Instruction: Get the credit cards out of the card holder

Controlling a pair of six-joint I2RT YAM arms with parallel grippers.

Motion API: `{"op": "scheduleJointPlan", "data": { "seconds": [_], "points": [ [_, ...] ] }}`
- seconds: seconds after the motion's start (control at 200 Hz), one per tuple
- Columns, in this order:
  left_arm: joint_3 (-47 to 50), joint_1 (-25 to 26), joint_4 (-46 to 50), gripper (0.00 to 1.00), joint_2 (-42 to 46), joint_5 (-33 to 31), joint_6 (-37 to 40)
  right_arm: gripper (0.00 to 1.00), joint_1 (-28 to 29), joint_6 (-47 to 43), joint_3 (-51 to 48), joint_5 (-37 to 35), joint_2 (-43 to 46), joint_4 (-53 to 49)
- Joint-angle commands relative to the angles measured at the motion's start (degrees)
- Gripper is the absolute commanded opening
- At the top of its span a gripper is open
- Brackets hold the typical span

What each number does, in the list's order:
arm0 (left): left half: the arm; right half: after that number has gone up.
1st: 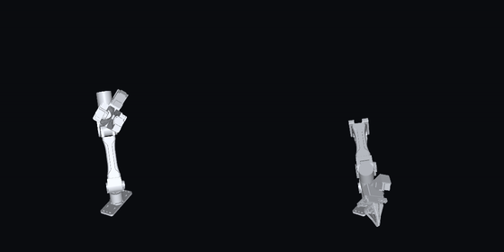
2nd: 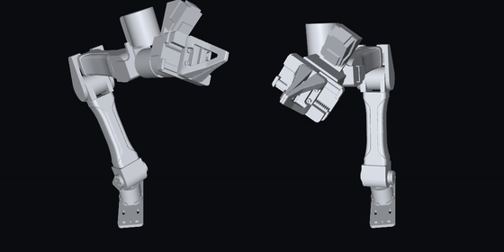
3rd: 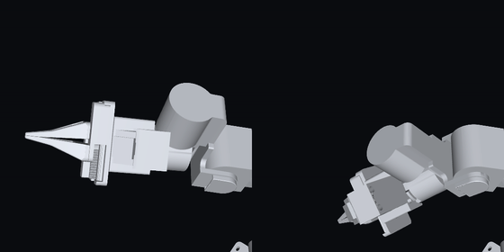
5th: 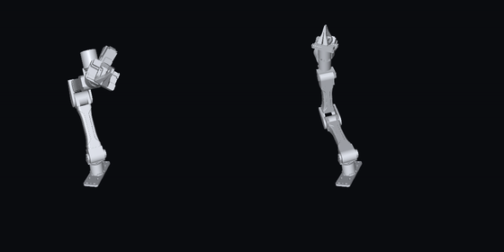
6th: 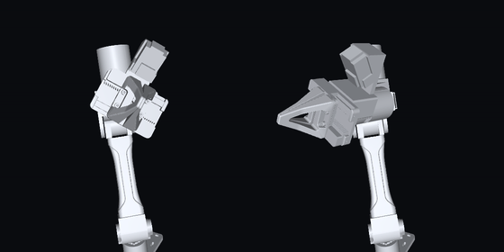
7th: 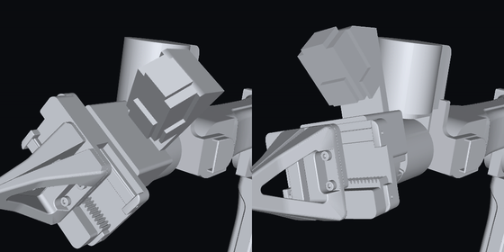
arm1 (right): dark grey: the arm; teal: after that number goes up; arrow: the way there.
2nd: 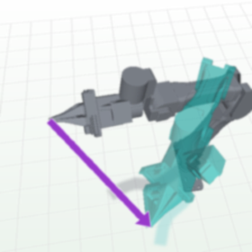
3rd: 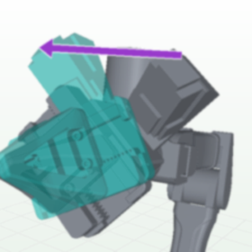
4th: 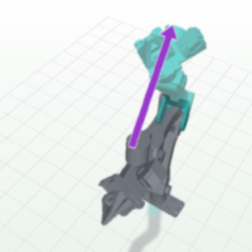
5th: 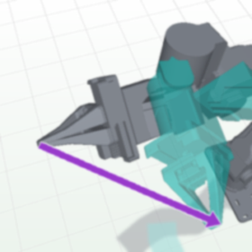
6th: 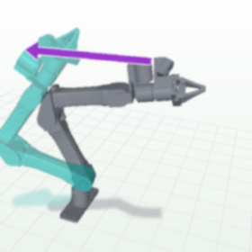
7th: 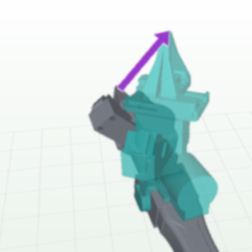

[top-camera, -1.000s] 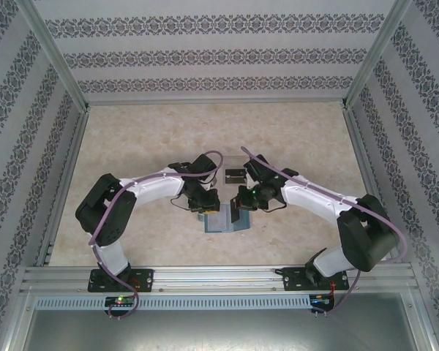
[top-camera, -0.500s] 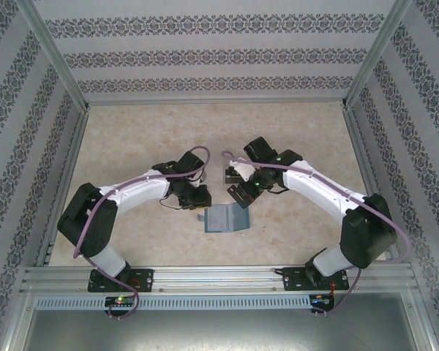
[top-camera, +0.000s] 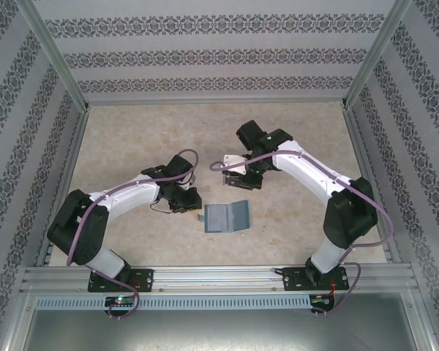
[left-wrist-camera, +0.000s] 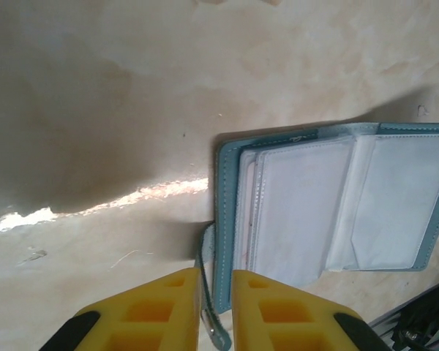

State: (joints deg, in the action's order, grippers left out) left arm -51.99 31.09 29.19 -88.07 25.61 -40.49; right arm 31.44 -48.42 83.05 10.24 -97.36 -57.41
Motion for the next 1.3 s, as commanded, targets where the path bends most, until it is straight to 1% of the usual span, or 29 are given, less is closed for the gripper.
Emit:
{"op": "scheduleJointPlan", "data": {
  "seconds": [0.0,0.125,0.24,0.804,1.074,1.299],
  "points": [
    [1.15,-0.92,-1.04,0.19,2.07,-1.12,-0.24,0.0,-0.88,-7.3,4.65,-1.68,-2.76,-4.94],
    [2.35,-0.99,-1.72,0.19,3.02,-1.49,-1.22,0.0,-1.62,-9.34,9.91,-2.23,-7.01,-7.44],
    [3.04,-1.05,-1.85,0.2,3.67,-1.8,-1.86,0.0,-2.86,-10.1,15.36,-1.29,-10.64,-10.26],
    [5.39,-1.57,-3.09,0.21,5.69,-2.69,-3.13,0.0,-4.37,-14.68,35.43,-1.02,-26.97,-19.9],
    [5.66,-2.1,-3.09,0.21,6.33,-2.67,-3.18,0.0,-4.93,-14.7,39.85,0.67,-32.3,-23.88],
    [6.23,-2.42,-3.52,0.21,6.48,-2.43,-3.26,0.0,-4.78,-14.26,39.94,2.95,-34.6,-24.79]
  ]
}}
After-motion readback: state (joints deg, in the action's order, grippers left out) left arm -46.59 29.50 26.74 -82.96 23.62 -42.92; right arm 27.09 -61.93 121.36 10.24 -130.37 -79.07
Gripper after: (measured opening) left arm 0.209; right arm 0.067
